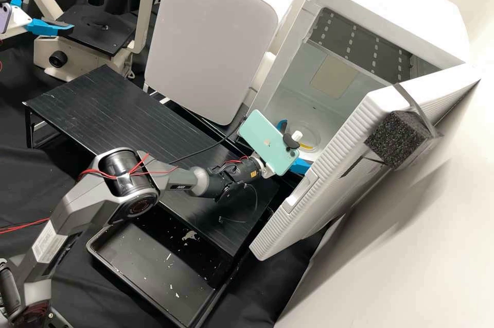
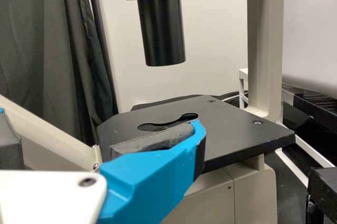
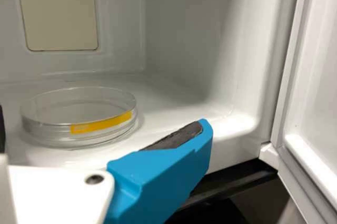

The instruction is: Take the petri dish out of the incubator

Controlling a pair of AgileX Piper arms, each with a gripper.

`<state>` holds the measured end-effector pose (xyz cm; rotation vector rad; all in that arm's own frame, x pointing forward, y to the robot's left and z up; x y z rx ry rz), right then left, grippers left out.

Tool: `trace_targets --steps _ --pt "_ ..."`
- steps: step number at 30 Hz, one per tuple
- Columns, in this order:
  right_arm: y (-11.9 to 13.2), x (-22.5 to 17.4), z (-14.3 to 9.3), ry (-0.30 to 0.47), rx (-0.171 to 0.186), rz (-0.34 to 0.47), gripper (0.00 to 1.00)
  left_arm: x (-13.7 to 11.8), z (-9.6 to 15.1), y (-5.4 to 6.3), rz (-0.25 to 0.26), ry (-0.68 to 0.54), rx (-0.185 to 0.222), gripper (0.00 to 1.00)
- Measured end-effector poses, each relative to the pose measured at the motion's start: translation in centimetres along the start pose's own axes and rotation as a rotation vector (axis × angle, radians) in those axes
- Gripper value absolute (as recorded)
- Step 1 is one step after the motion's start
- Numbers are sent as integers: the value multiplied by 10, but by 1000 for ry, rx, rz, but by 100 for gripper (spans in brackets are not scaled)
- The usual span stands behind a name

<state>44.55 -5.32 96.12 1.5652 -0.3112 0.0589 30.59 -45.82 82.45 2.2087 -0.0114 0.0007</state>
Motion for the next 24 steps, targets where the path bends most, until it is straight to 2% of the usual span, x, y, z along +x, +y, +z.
trace_targets --steps 11,17,18,24 --pt "-1 10 -4 8 -40 -43 100 0 0 0 0 0 0 100" --pt "-5 13 -5 24 -22 -78 100 0 0 0 0 0 0 100" --pt "-6 14 -5 30 -24 -87 0 0 0 0 0 0 0 100" --pt "-6 16 -9 45 -26 -97 0 0 0 0 0 0 0 100"
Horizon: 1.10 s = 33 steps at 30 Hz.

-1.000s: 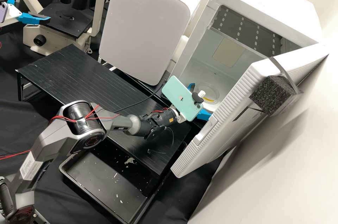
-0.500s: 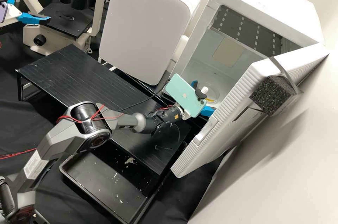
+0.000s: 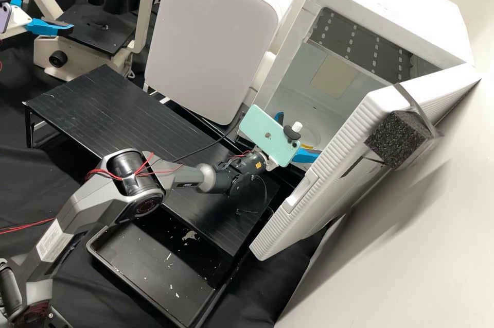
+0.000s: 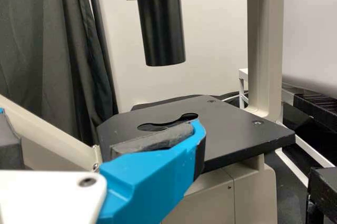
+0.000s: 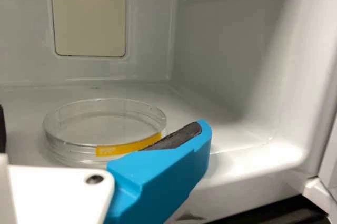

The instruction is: Take the petri dish out of the incubator

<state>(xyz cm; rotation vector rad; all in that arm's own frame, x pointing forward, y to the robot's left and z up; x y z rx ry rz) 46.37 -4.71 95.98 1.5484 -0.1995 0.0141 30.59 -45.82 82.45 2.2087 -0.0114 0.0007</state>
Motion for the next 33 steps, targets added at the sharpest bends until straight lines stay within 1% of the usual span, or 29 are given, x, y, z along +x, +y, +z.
trace_targets --steps 7,8,17,33 --pt "1 1 0 -8 -1 -2 0 0 0 0 0 0 0 100" --pt "1 1 -1 -6 -8 -5 0 0 0 0 0 0 0 100" --pt "1 2 -1 -7 -15 -8 0 0 0 0 0 0 0 100" --pt "-1 4 1 -13 -16 -15 0 0 0 0 0 0 0 100"
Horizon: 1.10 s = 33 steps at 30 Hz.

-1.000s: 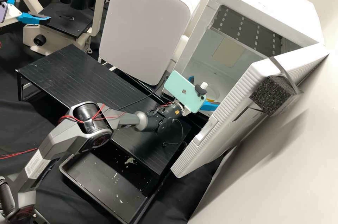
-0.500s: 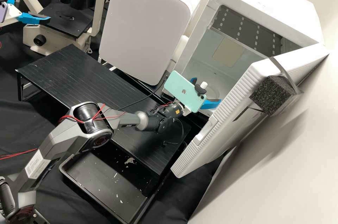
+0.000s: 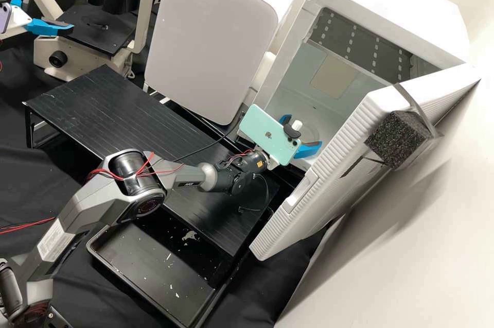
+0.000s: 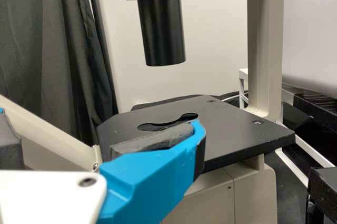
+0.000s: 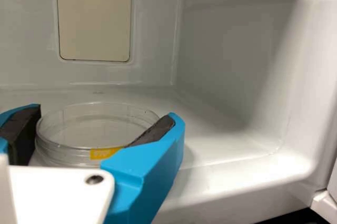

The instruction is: Take the petri dish out of the incubator

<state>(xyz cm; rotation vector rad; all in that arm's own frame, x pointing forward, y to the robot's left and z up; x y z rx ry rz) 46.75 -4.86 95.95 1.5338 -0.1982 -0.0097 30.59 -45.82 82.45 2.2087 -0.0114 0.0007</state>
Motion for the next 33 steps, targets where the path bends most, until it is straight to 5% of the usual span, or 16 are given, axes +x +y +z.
trace_targets --steps 20,33 --pt "-6 -3 -3 20 4 -6 0 0 0 0 0 0 0 100" --pt "4 -46 -4 65 29 26 0 0 0 0 0 0 0 100"
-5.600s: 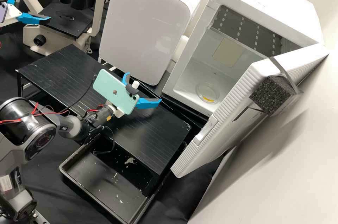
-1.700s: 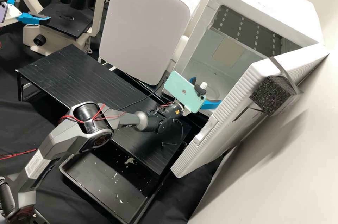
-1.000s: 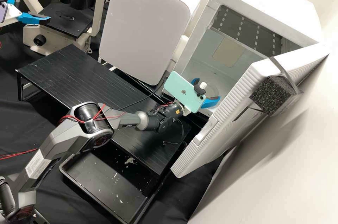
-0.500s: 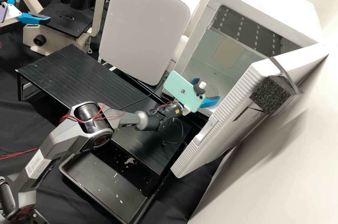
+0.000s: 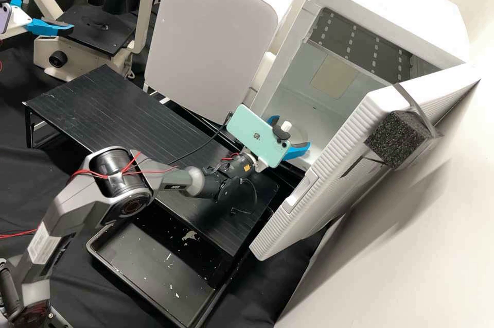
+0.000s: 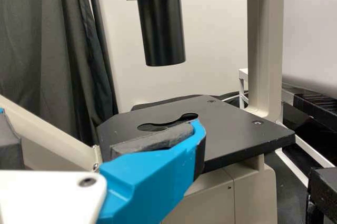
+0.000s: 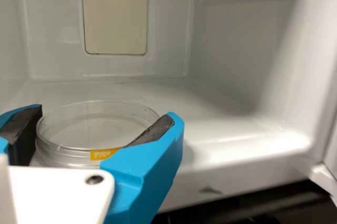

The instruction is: Take the petri dish out of the incubator

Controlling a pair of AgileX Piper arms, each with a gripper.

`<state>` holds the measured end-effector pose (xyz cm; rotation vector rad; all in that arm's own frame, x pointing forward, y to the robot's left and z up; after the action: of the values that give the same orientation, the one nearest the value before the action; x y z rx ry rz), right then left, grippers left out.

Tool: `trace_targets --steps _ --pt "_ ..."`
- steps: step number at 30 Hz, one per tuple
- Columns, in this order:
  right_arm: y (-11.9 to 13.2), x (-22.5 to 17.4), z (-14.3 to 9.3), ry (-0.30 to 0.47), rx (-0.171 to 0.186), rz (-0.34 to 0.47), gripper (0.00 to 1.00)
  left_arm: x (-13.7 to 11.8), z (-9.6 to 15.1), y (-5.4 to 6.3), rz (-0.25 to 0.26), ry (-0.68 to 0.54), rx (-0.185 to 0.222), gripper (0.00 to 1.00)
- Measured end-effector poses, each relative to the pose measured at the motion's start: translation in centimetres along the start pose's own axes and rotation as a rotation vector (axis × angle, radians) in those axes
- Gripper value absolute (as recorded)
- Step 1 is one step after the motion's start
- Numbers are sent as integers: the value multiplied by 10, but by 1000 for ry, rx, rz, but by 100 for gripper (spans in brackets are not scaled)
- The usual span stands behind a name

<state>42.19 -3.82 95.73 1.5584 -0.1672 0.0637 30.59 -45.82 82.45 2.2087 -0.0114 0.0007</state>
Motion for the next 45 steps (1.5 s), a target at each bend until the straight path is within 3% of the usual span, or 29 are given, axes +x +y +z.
trace_targets --steps 6,15,22,28,36,41,45 --pt "15 -26 11 -18 47 40 0 0 0 0 0 0 0 100" --pt "31 -57 19 14 109 118 0 0 0 0 0 0 0 100" --pt "22 -89 14 68 133 134 0 0 0 0 0 0 0 100" --pt "-4 -131 2 135 151 91 0 0 0 0 0 0 0 100" --pt "-42 -175 -22 193 133 -47 0 0 0 0 0 0 0 100" --pt "-71 -203 -40 250 62 -152 0 0 0 0 0 0 0 100" --pt "-89 -214 -46 287 27 -224 0 0 0 0 0 0 0 100"
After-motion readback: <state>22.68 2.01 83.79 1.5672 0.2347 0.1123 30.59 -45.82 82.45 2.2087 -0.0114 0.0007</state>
